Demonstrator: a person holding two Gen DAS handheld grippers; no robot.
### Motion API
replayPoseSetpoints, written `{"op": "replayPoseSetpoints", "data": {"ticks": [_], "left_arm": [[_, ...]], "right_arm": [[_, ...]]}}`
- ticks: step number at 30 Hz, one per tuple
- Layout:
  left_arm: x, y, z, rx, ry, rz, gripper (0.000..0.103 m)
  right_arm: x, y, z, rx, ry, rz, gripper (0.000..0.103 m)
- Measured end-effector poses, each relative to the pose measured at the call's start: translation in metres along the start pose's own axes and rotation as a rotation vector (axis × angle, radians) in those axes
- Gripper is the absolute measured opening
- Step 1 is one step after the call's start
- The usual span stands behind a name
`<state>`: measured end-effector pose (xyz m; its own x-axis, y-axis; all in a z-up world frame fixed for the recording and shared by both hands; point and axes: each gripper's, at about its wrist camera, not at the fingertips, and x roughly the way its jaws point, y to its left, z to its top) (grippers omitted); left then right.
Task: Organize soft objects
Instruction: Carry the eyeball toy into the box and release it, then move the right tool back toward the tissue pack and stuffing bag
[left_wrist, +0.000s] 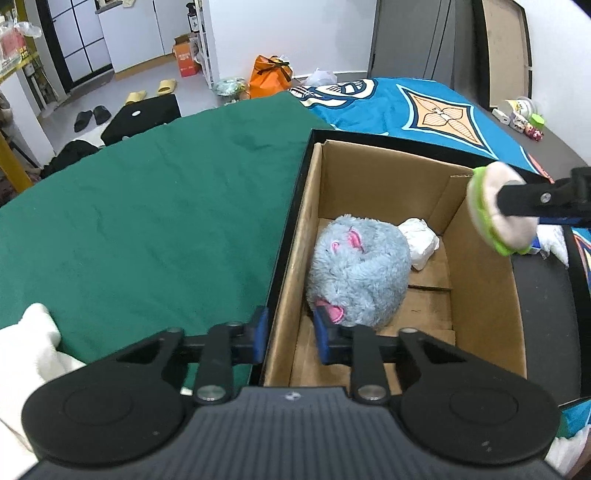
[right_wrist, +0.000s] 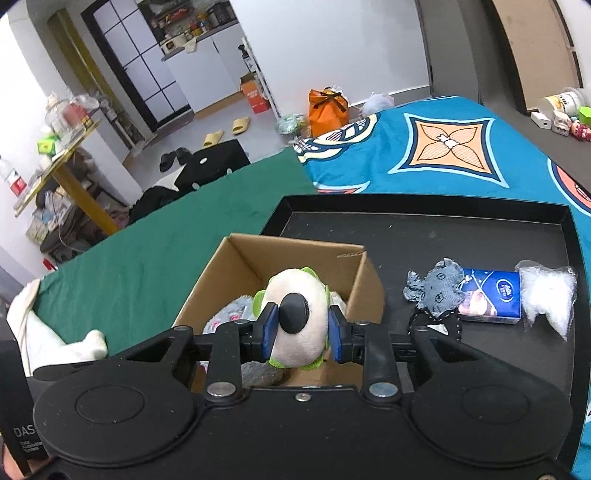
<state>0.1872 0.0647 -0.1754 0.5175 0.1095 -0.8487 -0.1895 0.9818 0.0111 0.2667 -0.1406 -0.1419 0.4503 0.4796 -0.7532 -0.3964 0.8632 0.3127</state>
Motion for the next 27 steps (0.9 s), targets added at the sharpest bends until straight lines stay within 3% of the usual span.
{"op": "replayPoseSetpoints", "data": {"ticks": [4,11,27], "left_arm": [[0.000,0.003,-0.001,-0.016,-0.010,-0.004,0.011],[0.000,0.007,-0.001,-0.045,-0.010,-0.028,0.011],[-0.002,0.003,0.002,-0.015,0.007,0.001,0.011]], "right_arm": [[0.003,0.008,-0.002,-0.022,0.003,-0.012,0.030],[0.010,0.016,-0.008,-0.090,0.031,-0.038,0.053],[-0.014,-0.034,-0.006,-0.006,0.001,-0.072,0.060]]}}
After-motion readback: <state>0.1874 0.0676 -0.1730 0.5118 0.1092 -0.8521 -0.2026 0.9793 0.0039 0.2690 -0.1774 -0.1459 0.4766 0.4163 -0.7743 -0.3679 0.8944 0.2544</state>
